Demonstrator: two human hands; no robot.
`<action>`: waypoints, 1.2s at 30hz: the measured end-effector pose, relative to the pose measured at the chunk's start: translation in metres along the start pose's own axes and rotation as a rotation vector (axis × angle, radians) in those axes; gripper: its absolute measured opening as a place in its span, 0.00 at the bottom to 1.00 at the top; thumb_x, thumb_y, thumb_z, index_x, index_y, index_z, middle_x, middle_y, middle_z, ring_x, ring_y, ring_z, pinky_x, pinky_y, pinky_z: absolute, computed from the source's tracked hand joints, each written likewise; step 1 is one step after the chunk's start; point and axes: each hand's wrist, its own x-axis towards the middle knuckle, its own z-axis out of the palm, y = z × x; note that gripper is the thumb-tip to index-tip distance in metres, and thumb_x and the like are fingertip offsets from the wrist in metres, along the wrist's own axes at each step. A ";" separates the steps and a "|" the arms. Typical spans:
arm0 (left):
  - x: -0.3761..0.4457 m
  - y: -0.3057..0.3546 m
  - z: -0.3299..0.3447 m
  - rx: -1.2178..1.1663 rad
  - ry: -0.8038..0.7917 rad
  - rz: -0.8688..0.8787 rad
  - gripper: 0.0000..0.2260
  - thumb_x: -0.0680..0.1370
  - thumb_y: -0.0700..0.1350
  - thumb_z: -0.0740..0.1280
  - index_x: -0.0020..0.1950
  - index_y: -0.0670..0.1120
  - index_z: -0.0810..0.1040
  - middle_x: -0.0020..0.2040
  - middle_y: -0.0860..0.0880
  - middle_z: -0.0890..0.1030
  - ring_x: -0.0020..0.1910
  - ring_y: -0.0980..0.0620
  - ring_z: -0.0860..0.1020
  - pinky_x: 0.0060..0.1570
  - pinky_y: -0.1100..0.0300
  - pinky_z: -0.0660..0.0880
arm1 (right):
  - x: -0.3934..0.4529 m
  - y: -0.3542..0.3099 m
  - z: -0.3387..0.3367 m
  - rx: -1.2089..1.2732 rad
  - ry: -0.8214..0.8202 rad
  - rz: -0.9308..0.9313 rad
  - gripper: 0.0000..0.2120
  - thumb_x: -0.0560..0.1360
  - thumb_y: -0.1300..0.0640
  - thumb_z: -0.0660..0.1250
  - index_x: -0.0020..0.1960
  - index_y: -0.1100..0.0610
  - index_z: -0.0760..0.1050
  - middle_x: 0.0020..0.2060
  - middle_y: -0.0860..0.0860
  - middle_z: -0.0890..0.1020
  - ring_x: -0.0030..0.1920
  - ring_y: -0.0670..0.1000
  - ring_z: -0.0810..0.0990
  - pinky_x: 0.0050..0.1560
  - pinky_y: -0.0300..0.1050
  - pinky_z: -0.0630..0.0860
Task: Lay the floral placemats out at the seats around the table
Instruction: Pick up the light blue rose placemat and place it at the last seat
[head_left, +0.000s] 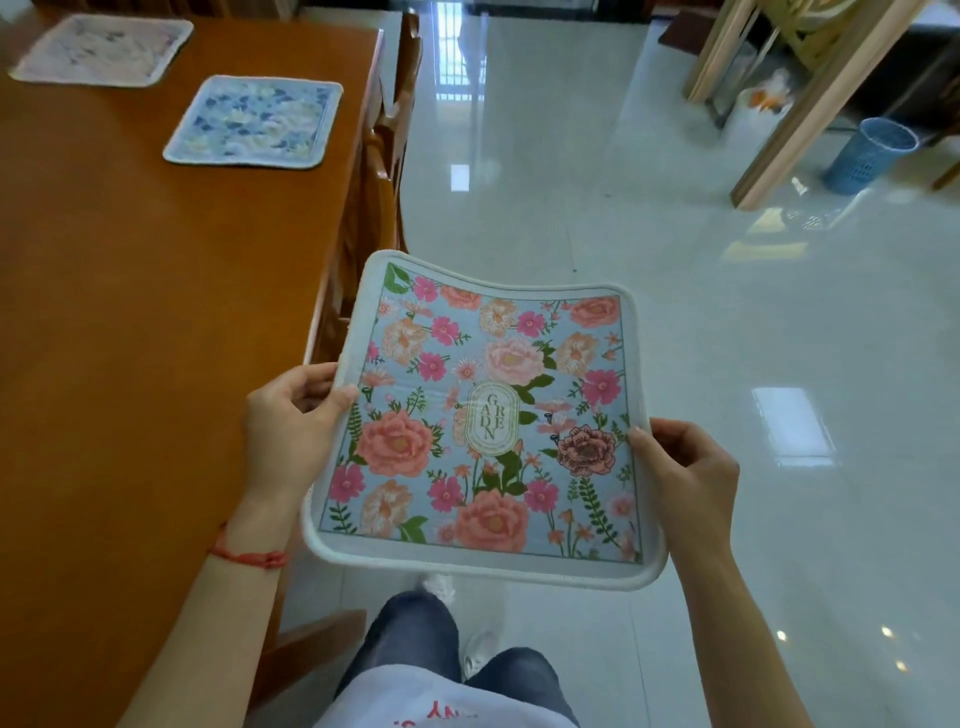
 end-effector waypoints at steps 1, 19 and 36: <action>0.007 0.002 0.003 0.002 0.006 0.002 0.12 0.72 0.39 0.70 0.55 0.40 0.78 0.43 0.48 0.80 0.37 0.58 0.78 0.30 0.71 0.76 | 0.010 -0.002 0.004 0.005 -0.004 0.001 0.03 0.71 0.60 0.69 0.40 0.53 0.77 0.36 0.49 0.82 0.35 0.45 0.82 0.33 0.35 0.79; 0.192 0.018 0.032 -0.056 0.131 -0.125 0.11 0.72 0.39 0.69 0.54 0.42 0.78 0.42 0.48 0.81 0.39 0.50 0.82 0.33 0.56 0.81 | 0.205 -0.072 0.121 -0.006 -0.162 -0.147 0.05 0.71 0.61 0.69 0.40 0.53 0.77 0.32 0.45 0.83 0.35 0.44 0.82 0.33 0.35 0.79; 0.243 0.019 0.050 -0.120 0.697 -0.392 0.09 0.72 0.37 0.69 0.52 0.43 0.79 0.40 0.53 0.80 0.39 0.51 0.81 0.34 0.61 0.80 | 0.373 -0.144 0.275 -0.030 -0.785 -0.320 0.07 0.72 0.63 0.67 0.39 0.53 0.77 0.32 0.40 0.82 0.34 0.41 0.81 0.31 0.30 0.76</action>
